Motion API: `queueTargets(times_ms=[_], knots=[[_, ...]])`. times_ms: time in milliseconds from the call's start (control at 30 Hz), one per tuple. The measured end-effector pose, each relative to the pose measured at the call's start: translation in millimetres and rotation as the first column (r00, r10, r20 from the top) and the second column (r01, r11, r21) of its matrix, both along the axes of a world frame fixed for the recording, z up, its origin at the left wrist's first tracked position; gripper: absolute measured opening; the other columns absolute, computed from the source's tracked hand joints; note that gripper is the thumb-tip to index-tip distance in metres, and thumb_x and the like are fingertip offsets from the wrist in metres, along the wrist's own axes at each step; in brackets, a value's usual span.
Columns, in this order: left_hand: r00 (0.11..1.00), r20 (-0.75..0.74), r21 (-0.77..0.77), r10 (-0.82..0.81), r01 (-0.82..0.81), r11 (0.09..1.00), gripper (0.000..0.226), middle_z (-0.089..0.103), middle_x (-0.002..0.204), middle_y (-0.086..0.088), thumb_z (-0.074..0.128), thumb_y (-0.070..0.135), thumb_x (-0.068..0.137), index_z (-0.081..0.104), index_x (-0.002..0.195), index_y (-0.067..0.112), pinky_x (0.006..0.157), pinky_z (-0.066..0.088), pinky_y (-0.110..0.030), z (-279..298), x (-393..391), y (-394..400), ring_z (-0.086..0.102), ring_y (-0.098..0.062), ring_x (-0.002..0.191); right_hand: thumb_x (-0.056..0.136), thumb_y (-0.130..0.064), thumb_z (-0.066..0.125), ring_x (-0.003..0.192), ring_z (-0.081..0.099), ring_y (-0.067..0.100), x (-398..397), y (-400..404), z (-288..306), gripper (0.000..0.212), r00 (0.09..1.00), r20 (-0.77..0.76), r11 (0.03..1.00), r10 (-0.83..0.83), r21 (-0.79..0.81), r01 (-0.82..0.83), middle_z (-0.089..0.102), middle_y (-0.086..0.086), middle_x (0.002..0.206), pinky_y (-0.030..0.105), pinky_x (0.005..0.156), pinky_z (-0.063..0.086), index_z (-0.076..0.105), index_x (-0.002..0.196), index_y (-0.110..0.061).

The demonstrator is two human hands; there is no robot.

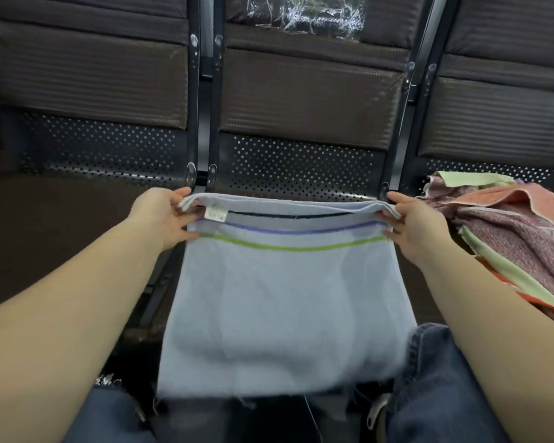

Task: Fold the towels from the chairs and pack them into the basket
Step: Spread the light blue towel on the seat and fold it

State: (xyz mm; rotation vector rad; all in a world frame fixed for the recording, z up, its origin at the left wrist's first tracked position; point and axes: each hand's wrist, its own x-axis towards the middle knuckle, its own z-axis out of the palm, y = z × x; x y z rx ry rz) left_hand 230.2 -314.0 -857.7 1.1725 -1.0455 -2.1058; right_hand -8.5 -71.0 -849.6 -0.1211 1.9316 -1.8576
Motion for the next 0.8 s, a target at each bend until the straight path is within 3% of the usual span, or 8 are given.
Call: queueTargets(times_ms=[67, 200, 300, 400, 500, 600, 700, 800], knots=[[0.997, -0.060, 0.023, 0.045, -0.043, 0.999, 0.033, 0.059, 0.092, -0.008, 0.027, -0.001, 0.090, 0.053, 0.103, 0.014, 0.106, 0.025, -0.061, -3, -11, -7, 0.060, -0.030, 0.095, 0.095, 0.001, 0.031, 0.092, 0.062, 0.018, -8, -8, -4, 0.040, 0.999, -0.029, 0.997, -0.030, -0.076, 0.028, 0.062, 0.003, 0.091, 0.034, 0.087, 0.043, 0.058, 0.122, -0.013], [0.984, -0.127, 0.012, 0.121, -0.121, 0.993, 0.032, 0.059, 0.088, -0.006, 0.026, -0.001, 0.091, 0.054, 0.092, 0.015, 0.100, 0.032, -0.056, -4, -29, -19, 0.062, -0.021, 0.085, 0.093, 0.005, 0.031, 0.075, 0.059, 0.014, -26, -23, -9, 0.035, 0.997, -0.012, 0.963, -0.082, -0.257, 0.077, 0.059, 0.007, 0.090, 0.026, 0.082, 0.045, 0.058, 0.111, -0.010], [0.985, -0.119, -0.022, 0.122, -0.126, 0.992, 0.032, 0.059, 0.087, -0.006, 0.026, 0.000, 0.091, 0.054, 0.090, 0.016, 0.105, 0.027, -0.057, -4, -39, -25, 0.061, -0.019, 0.084, 0.094, 0.005, 0.030, 0.071, 0.058, 0.012, -32, -30, -10, 0.034, 0.997, 0.007, 0.946, -0.080, -0.313, 0.079, 0.058, 0.006, 0.087, 0.019, 0.067, 0.046, 0.058, 0.103, -0.011], [0.989, -0.095, -0.030, 0.110, -0.114, 0.993, 0.030, 0.060, 0.087, -0.006, 0.029, 0.000, 0.091, 0.055, 0.089, 0.015, 0.108, 0.024, -0.058, -8, -43, -27, 0.062, -0.019, 0.084, 0.095, 0.004, 0.029, 0.068, 0.057, 0.011, -35, -31, -13, 0.035, 0.996, 0.037, 0.946, -0.082, -0.312, 0.090, 0.056, 0.006, 0.087, 0.017, 0.059, 0.046, 0.055, 0.115, -0.008], [0.993, -0.079, -0.041, 0.092, -0.095, 0.995, 0.030, 0.060, 0.088, -0.006, 0.029, 0.001, 0.092, 0.055, 0.088, 0.014, 0.107, 0.025, -0.058, -8, -42, -26, 0.062, -0.020, 0.085, 0.095, 0.004, 0.030, 0.070, 0.058, 0.010, -35, -29, -14, 0.036, 0.995, 0.056, 0.950, -0.084, -0.298, 0.097, 0.056, 0.007, 0.093, 0.018, 0.068, 0.047, 0.055, 0.119, -0.007], [0.996, -0.056, -0.072, 0.065, -0.069, 0.995, 0.029, 0.059, 0.086, -0.006, 0.030, 0.001, 0.091, 0.055, 0.086, 0.014, 0.104, 0.029, -0.057, -8, -37, -26, 0.062, -0.021, 0.088, 0.096, 0.001, 0.030, 0.080, 0.061, 0.012, -30, -23, -11, 0.033, 0.997, 0.056, 0.970, -0.059, -0.232, 0.070, 0.058, 0.007, 0.102, 0.022, 0.078, 0.045, 0.060, 0.104, -0.012], [0.999, 0.013, -0.139, 0.042, -0.040, 0.989, 0.030, 0.059, 0.086, -0.007, 0.030, -0.001, 0.090, 0.057, 0.085, 0.012, 0.099, 0.038, -0.051, -5, -30, -22, 0.062, -0.021, 0.084, 0.093, -0.003, 0.032, 0.084, 0.061, 0.014, -26, -11, -11, 0.031, 0.999, 0.053, 0.996, -0.010, -0.083, 0.014, 0.060, 0.002, 0.096, 0.032, 0.095, 0.036, 0.061, 0.101, -0.013], [0.986, 0.161, -0.240, 0.037, 0.003, 0.971, 0.029, 0.058, 0.090, -0.011, 0.034, -0.004, 0.088, 0.058, 0.080, 0.008, 0.089, 0.050, -0.041, 0, -22, -14, 0.060, -0.022, 0.081, 0.088, -0.005, 0.037, 0.089, 0.062, 0.021, -23, 6, -16, 0.030, 0.997, 0.046, 0.990, 0.066, 0.122, -0.071, 0.064, 0.005, 0.094, 0.037, 0.098, 0.034, 0.065, 0.091, -0.014]])
